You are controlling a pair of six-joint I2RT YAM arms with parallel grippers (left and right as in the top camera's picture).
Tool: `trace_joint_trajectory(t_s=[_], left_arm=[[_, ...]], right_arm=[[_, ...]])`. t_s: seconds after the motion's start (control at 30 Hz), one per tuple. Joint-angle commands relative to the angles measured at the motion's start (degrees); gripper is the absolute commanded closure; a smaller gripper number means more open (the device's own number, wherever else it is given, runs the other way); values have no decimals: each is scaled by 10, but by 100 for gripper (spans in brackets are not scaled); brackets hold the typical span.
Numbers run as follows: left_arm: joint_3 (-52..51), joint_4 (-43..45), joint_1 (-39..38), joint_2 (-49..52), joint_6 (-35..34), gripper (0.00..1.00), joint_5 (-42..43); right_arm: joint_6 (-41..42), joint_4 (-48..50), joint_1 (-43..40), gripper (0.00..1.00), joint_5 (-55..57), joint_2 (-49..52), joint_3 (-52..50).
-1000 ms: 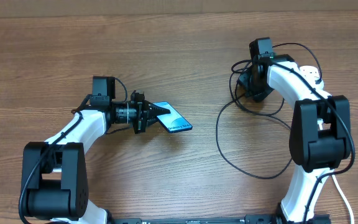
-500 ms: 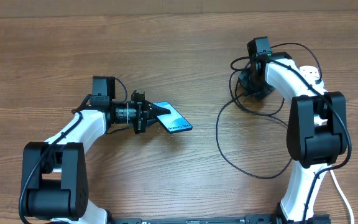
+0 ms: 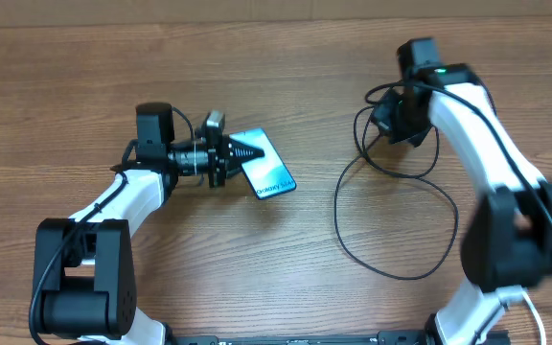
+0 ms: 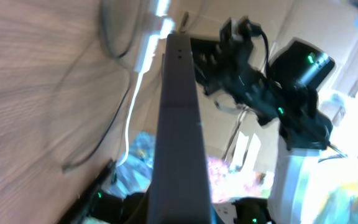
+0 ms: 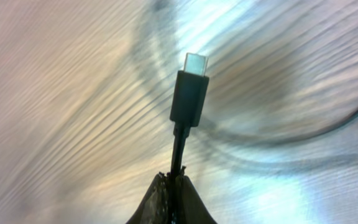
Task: Plug charger to phone and switch on socket
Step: 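Grasp the black USB-C cable plug with the right gripper, then carry the cable plug with the right gripper to the phone's bottom port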
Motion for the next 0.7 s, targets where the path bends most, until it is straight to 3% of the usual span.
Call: trace_joint_trajectory(t_s=[0.0, 0.1, 0.3, 0.5, 0.67], left_arm=[[9, 89, -1, 3, -80, 96, 47], [19, 153, -1, 21, -118, 96, 58], [84, 212, -1, 110, -121, 96, 134], [132, 227, -1, 156, -129, 96, 134], [134, 254, -1, 157, -129, 96, 134]], right_arm=[[-107, -37, 0, 96, -132, -85, 19], [-170, -109, 8, 96, -172, -127, 18], [-282, -240, 78, 96, -191, -176, 5], [-321, -226, 207, 96, -209, -221, -51], [-267, -162, 284, 96, -196, -245, -101]])
